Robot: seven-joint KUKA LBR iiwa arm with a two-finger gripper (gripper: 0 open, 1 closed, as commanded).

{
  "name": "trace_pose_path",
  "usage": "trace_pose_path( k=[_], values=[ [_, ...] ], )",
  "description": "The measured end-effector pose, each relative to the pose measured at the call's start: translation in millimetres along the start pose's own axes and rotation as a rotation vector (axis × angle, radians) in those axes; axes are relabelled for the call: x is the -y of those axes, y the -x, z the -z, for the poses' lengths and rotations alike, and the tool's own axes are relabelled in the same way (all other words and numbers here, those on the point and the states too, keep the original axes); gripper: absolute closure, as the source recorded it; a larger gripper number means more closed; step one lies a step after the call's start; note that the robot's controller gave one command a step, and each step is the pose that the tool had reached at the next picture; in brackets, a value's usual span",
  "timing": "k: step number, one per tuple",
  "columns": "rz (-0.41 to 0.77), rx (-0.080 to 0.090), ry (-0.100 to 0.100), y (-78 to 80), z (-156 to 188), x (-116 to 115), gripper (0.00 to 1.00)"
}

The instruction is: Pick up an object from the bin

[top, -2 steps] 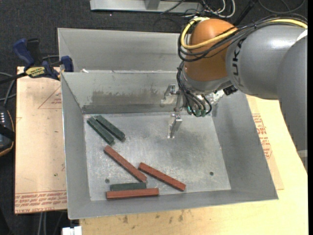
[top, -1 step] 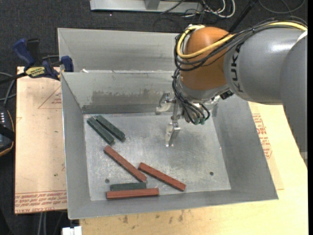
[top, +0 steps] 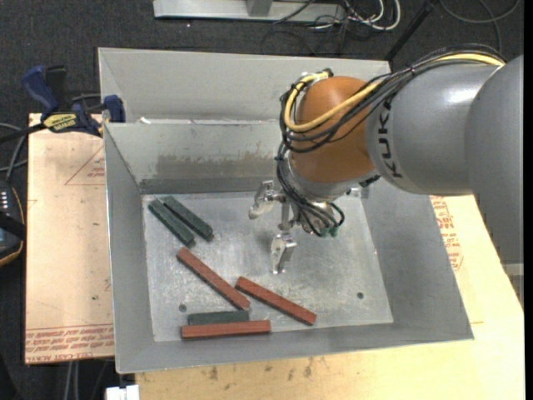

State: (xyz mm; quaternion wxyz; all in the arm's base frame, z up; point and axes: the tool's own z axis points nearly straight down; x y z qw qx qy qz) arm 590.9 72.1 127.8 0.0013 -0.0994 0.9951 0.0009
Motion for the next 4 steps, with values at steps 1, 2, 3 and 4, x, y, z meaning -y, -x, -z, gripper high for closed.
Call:
trace_pose_path(
  k=[1, 2, 3, 4],
  values=[
    [-0.136, -0.005, 0.000, -17.9, -8, -7, 0.00],
    [0.075, 0.000, -0.002, -57.9, -44, -62, 0.00],
    [0.094, 0.013, 0.000, -59.3, -46, -73, 1.00],
    [0.094, 0.013, 0.000, -59.3, -46, -73, 1.00]
  ],
)
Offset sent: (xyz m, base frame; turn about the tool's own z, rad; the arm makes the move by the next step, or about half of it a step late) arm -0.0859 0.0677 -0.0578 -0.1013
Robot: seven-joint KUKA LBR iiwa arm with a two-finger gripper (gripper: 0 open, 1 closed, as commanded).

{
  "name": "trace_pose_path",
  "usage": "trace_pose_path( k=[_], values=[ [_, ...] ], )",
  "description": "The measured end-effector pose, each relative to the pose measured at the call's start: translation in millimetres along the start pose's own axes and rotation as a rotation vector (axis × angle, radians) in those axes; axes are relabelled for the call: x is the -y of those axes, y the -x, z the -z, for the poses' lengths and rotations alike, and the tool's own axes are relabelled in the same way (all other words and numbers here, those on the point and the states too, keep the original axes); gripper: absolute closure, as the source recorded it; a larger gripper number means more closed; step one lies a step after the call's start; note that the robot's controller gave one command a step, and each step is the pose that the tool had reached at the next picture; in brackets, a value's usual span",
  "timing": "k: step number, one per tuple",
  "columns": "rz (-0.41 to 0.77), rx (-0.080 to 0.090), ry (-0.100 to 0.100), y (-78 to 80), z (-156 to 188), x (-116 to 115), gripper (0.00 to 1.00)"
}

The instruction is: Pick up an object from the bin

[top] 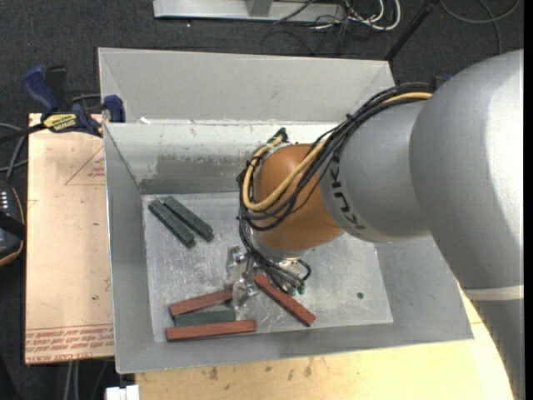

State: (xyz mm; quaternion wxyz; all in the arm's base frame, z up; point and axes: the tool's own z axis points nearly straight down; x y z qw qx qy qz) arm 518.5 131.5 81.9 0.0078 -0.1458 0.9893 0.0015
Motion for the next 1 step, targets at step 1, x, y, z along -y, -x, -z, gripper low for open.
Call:
trace_pose_path(
  k=[1],
  values=[
    [-0.037, -0.013, 0.000, 26.0, 127.0, -9.2, 1.00]
  ],
)
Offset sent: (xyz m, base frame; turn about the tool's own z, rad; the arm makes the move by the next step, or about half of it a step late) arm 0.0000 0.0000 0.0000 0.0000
